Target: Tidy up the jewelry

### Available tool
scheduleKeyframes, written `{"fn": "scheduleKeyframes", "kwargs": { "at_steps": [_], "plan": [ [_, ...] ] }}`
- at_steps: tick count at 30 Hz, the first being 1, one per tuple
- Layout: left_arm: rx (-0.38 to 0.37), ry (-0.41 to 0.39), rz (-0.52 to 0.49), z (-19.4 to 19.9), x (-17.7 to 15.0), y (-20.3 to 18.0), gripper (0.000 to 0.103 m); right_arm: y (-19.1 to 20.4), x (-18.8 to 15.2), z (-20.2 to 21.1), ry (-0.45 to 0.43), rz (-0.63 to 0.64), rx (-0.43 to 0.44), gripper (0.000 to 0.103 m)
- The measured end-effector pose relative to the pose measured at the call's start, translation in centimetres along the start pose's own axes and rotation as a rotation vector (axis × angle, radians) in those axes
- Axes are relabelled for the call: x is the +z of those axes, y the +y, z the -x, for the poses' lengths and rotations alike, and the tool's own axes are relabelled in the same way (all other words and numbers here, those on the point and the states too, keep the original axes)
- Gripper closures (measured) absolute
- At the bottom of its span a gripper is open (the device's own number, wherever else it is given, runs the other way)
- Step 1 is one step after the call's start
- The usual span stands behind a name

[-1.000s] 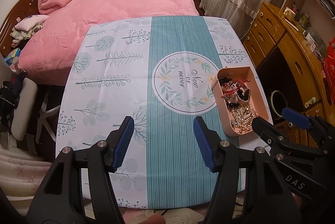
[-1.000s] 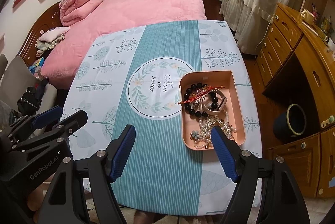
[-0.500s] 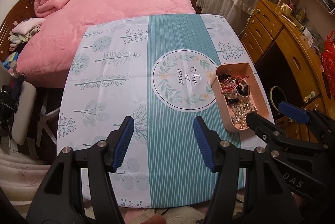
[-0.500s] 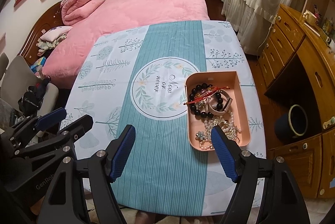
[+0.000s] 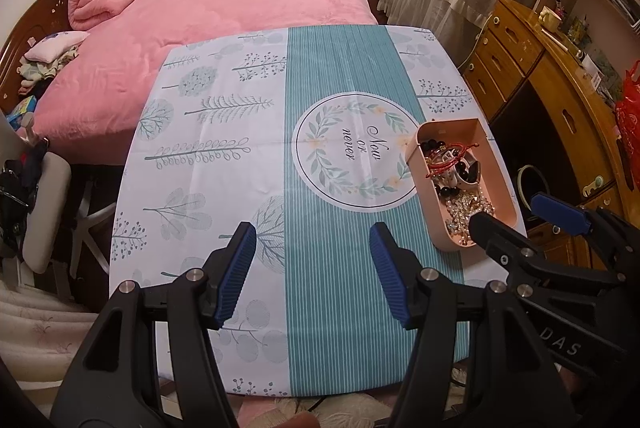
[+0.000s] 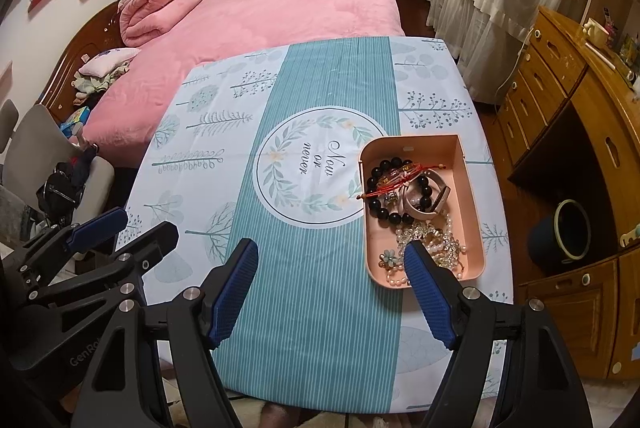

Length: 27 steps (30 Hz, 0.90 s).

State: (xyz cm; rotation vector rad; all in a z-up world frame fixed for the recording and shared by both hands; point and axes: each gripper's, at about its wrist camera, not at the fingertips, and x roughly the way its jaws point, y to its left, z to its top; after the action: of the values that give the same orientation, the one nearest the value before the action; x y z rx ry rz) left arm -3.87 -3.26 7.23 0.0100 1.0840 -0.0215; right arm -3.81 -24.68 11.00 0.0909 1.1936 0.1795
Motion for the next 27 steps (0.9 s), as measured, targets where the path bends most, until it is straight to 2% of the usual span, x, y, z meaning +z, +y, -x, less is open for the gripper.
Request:
{"fn": "scheduleKeyframes", "kwargs": {
  "at_steps": [27],
  "plan": [
    [0.0,0.025,0.018,-0.81,-0.12,0.42,0.047,0.26,0.16,-0.41,0.013,0.025,-0.001,0.027]
  ]
}}
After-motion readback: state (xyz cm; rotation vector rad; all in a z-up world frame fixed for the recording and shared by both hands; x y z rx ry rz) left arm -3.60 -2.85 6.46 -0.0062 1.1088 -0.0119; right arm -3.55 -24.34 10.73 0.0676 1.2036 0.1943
